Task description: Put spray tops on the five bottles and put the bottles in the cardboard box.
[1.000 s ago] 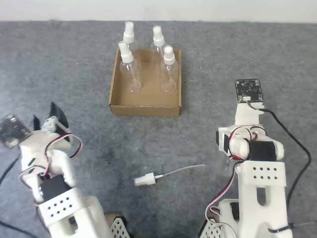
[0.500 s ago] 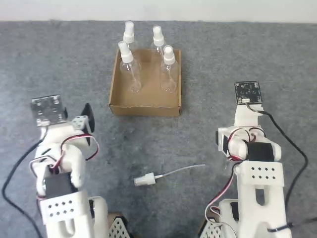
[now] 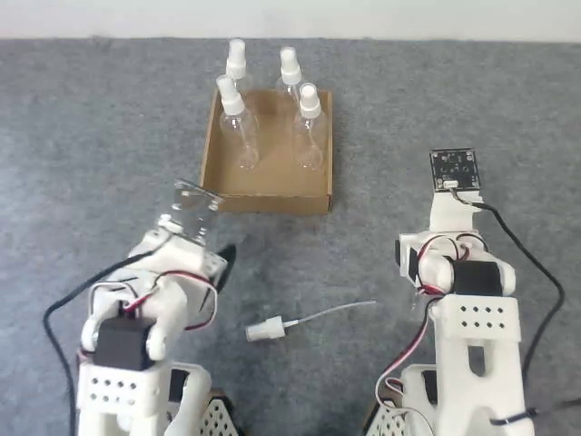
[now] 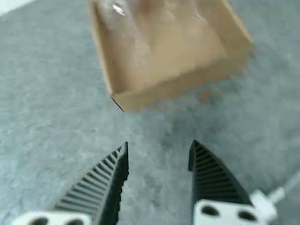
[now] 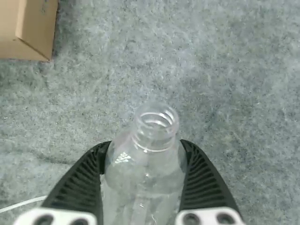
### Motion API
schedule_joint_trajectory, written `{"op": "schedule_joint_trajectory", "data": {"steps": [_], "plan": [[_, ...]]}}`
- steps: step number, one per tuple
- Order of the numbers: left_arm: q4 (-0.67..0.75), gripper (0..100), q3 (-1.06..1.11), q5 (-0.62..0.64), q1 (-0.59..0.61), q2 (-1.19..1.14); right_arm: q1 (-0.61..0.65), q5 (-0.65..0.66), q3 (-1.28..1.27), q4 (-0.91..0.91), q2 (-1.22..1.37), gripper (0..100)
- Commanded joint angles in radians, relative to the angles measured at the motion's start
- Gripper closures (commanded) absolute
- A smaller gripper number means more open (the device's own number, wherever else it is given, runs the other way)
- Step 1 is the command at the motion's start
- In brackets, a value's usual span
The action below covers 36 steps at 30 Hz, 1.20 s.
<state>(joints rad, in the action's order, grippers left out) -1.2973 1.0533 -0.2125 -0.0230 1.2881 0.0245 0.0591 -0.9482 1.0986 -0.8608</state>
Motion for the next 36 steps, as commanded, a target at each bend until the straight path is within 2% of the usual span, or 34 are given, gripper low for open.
{"op": "schedule_joint_trajectory", "data": {"steps": [1,7,13,23,30,36], "plan": [[-0.051,81,-0.054,-0.055,-0.057,0.006,-0.019,-0.011,0.006,-0.018,-0.038,99.1],[-0.068,80,-0.051,-0.1,-0.064,0.005,-0.058,-0.011,0.006,-0.025,-0.036,99.1],[-0.071,80,-0.021,-0.106,-0.143,-0.008,-0.056,-0.011,0.006,-0.025,-0.03,99.1],[-0.071,80,-0.091,-0.106,-0.29,-0.379,-0.056,-0.011,0.005,-0.025,-0.027,99.1],[-0.061,80,-0.096,-0.109,-0.459,-0.52,-0.056,-0.011,0.005,-0.025,-0.027,99.1],[-0.032,81,-0.091,-0.184,-0.516,-0.647,-0.056,-0.011,0.005,-0.027,-0.027,99.1]]}}
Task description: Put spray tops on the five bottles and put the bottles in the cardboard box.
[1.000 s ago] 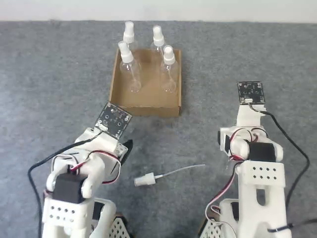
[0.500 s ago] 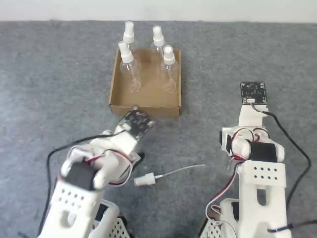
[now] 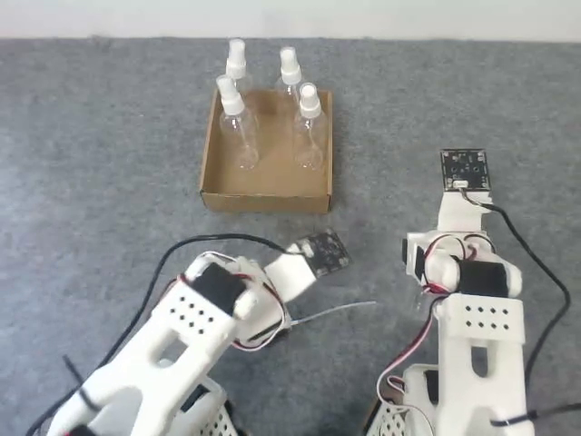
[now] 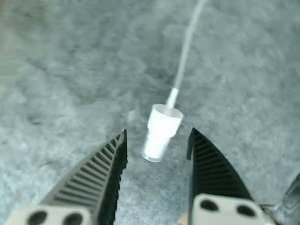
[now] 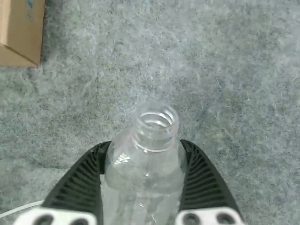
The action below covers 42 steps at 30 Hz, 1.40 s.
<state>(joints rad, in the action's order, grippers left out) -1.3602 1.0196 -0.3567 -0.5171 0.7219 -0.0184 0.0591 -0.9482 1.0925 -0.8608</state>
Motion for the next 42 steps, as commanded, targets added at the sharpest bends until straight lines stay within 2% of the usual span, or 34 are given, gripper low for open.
{"op": "schedule_joint_trajectory", "data": {"steps": [1,8,12,21,31,42], "plan": [[0.041,81,-0.056,-0.044,-0.021,-0.11,-0.013,-0.011,0.005,-0.021,-0.027,99.1],[0.18,81,-0.012,-0.048,-0.023,-0.302,-0.013,-0.011,0.005,-0.021,-0.027,99.1],[0.222,89,-0.013,-0.046,-0.02,-0.351,-0.013,-0.011,0.005,-0.021,-0.027,99.1],[0.218,99,-0.016,-0.043,-0.025,-0.361,-0.013,-0.011,0.005,-0.021,-0.027,99.1],[0.14,99,-0.084,-0.041,-0.018,-0.359,-0.013,-0.011,0.005,-0.021,-0.027,99.1],[0.146,99,-0.087,-0.043,0.037,-0.364,-0.013,-0.011,0.005,-0.021,-0.027,99.1]]}}
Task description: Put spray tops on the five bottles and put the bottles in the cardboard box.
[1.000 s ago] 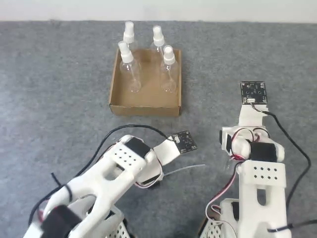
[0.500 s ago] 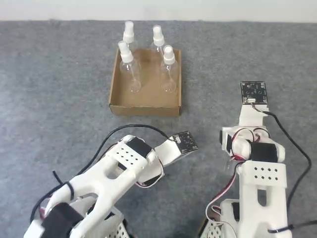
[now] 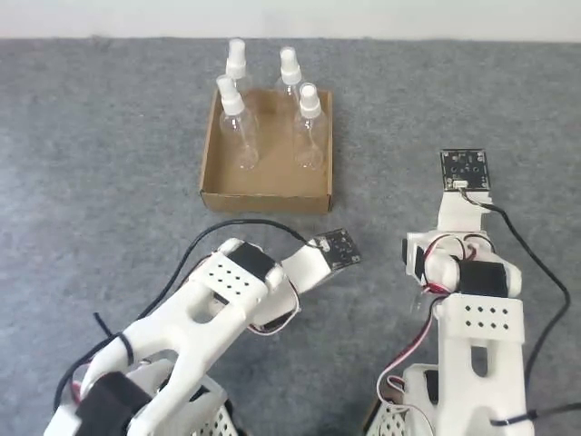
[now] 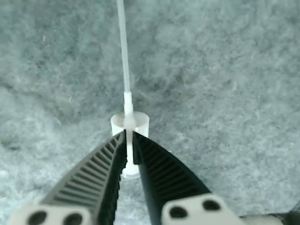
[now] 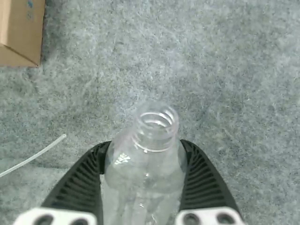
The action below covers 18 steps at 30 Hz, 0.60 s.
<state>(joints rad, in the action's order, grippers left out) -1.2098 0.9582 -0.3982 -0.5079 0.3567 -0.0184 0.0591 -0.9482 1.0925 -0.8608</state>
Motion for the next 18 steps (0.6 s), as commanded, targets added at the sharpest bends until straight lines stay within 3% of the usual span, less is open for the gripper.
{"op": "schedule_joint_trajectory", "data": {"steps": [1,6,11,18], "plan": [[-0.003,99,-0.022,-0.002,0.028,-0.003,-0.013,-0.011,0.005,-0.021,-0.027,99.1],[0.015,91,-0.012,0.002,0.029,-0.006,-0.013,-0.011,0.005,-0.021,-0.027,99.1],[0.137,85,0.087,0.002,0.058,-0.006,-0.013,-0.011,0.005,-0.021,-0.027,99.1],[0.137,84,0.094,0.002,0.055,-0.005,-0.013,-0.009,-0.008,-0.025,-0.03,99.1]]}}
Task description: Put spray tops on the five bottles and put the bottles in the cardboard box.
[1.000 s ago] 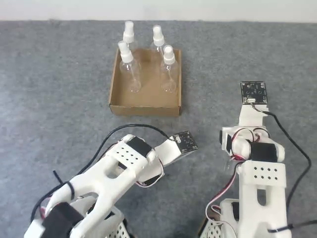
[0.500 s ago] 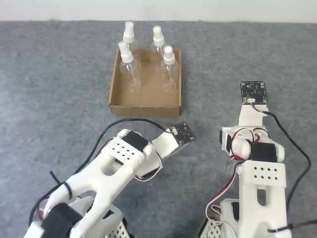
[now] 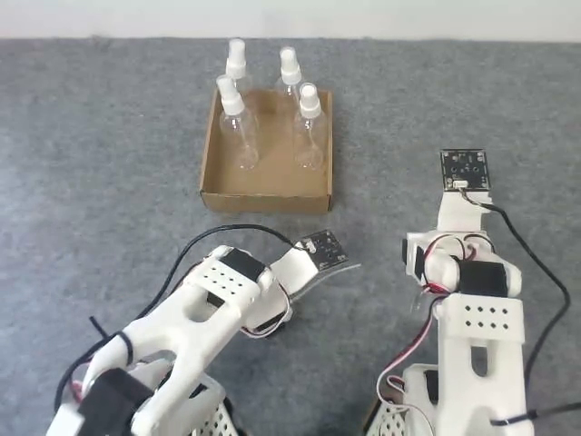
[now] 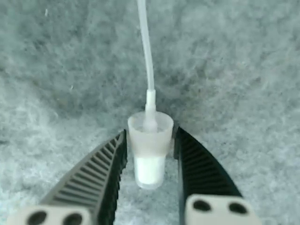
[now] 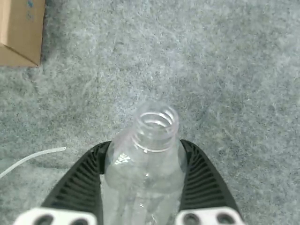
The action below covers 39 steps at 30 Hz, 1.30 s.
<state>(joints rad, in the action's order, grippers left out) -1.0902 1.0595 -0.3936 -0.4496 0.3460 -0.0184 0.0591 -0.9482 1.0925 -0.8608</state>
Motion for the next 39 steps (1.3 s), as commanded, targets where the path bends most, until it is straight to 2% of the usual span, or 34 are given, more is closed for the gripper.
{"op": "schedule_joint_trajectory", "data": {"steps": [1,3,7,17,23,30,36,39], "plan": [[0.018,84,-0.007,-0.003,-0.005,0.006,-0.013,-0.009,-0.015,-0.039,-0.033,99.1],[0.032,87,-0.007,-0.003,-0.006,0.006,-0.013,-0.009,-0.034,-0.068,-0.035,99.1],[0.052,99,-0.008,-0.003,-0.008,0.015,-0.013,-0.009,-0.041,-0.081,-0.035,99.1],[0.035,99,-0.024,-0.006,0.002,0.044,-0.013,-0.009,-0.041,-0.082,-0.036,99.1],[-0.075,99,-0.004,-0.005,0.005,0.325,-0.015,-0.008,-0.041,-0.084,-0.036,99.1],[-0.095,99,0.054,0.0,0.12,0.71,-0.015,-0.008,-0.041,-0.084,-0.033,99.1],[-0.092,99,0.088,0.164,0.215,0.945,-0.015,-0.008,-0.041,-0.084,-0.03,99.1],[-0.087,99,0.099,0.184,0.273,1.026,-0.015,-0.008,-0.041,-0.085,-0.028,99.1]]}}
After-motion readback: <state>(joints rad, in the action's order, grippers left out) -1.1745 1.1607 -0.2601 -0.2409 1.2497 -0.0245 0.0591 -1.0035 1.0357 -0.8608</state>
